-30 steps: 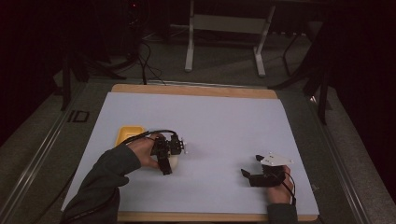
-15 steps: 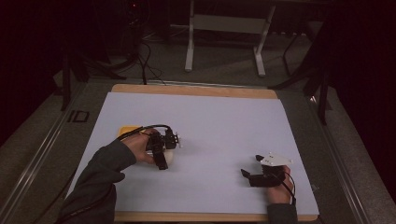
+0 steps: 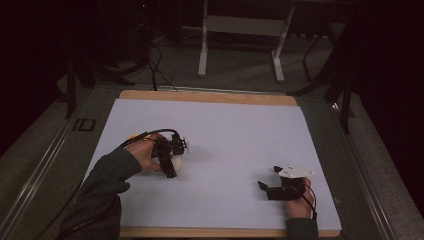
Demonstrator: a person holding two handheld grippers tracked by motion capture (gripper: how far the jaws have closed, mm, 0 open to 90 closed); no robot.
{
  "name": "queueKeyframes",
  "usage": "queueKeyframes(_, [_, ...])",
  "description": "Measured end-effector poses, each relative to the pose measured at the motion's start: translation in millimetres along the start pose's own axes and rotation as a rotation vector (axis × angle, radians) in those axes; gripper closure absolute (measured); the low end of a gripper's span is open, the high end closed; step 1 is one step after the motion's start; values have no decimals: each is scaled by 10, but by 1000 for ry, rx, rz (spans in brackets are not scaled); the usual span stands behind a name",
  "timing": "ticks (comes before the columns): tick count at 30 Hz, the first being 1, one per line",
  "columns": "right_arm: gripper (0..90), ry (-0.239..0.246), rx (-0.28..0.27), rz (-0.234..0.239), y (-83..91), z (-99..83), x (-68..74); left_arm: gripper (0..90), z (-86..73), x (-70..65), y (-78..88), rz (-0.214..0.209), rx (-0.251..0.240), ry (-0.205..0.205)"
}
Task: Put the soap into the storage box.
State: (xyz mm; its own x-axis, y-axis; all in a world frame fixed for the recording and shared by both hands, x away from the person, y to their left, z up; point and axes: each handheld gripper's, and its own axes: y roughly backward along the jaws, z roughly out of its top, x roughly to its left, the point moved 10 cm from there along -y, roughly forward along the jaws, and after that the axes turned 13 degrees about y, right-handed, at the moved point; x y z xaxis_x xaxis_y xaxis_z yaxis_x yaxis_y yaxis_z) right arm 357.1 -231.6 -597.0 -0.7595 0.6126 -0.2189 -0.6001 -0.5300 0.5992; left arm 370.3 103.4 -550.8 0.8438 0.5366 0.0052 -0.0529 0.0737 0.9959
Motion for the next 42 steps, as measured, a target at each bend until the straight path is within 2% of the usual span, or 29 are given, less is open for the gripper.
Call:
queueKeyframes(14, [142,-1,0,0,-1,0,-1,231,-87,159,41,10,-8,53])
queueKeyframes(21, [142,-1,-1,1,-1,0,-1,231,-120,228,39,-3,-5,84])
queueKeyframes(30, [142,-1,-1,0,0,0,-1,231,-187,360,10,-24,-14,144])
queueKeyframes(42, [142,0,0,0,0,0,-1,231,-303,538,26,-15,-34,218])
